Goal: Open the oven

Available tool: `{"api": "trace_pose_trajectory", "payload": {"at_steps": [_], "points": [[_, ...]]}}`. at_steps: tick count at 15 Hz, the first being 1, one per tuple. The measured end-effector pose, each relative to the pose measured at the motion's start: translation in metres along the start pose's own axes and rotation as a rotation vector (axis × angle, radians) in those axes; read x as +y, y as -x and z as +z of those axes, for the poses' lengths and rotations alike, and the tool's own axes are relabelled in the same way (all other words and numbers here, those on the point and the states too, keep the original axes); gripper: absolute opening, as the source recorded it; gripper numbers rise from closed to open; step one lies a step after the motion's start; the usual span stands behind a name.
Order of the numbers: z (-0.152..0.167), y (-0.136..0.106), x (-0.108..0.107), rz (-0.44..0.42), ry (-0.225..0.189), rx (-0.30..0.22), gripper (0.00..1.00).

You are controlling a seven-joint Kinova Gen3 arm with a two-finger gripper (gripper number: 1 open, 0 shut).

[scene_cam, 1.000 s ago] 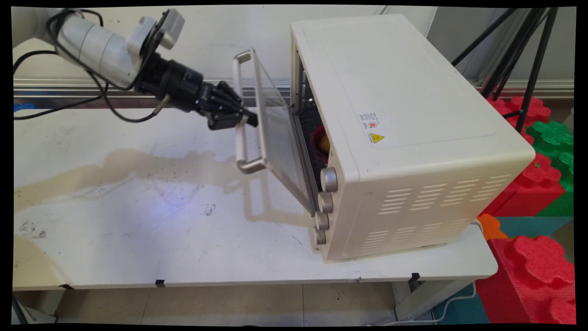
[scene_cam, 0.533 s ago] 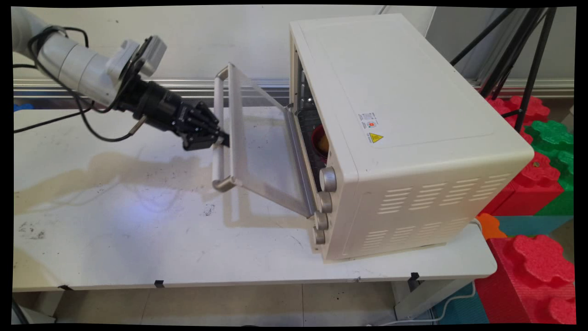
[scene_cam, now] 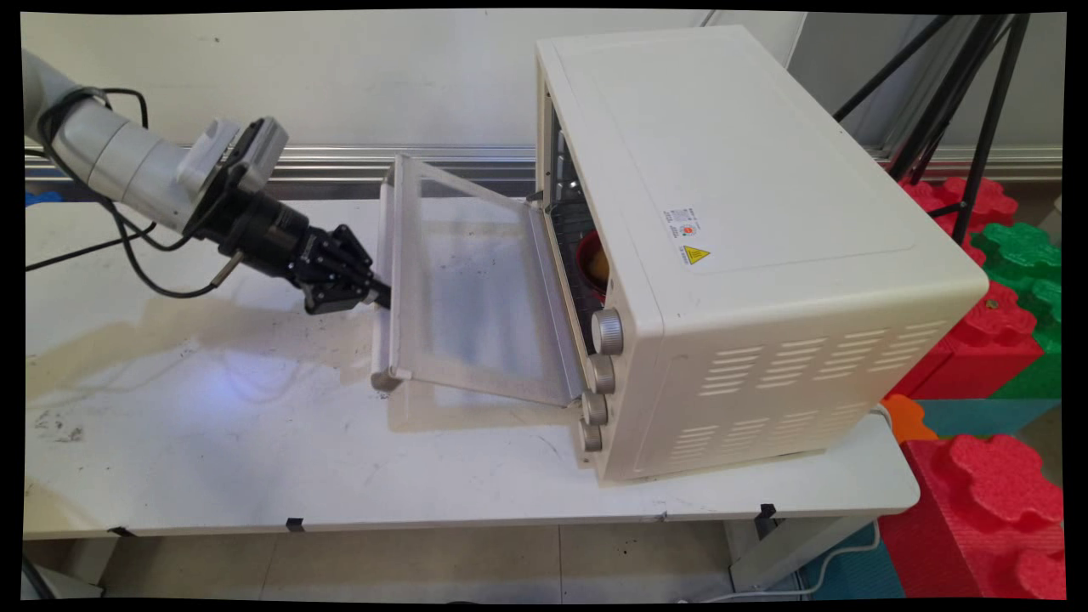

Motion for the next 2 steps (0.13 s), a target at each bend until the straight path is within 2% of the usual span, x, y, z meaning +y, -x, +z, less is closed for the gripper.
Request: {"api": "trace_pose_trajectory", "payload": {"at_steps": [2], "points": [[-0.0015,0.0097,0.0009,0.002,-0.001,-0.021,0.00]]}}
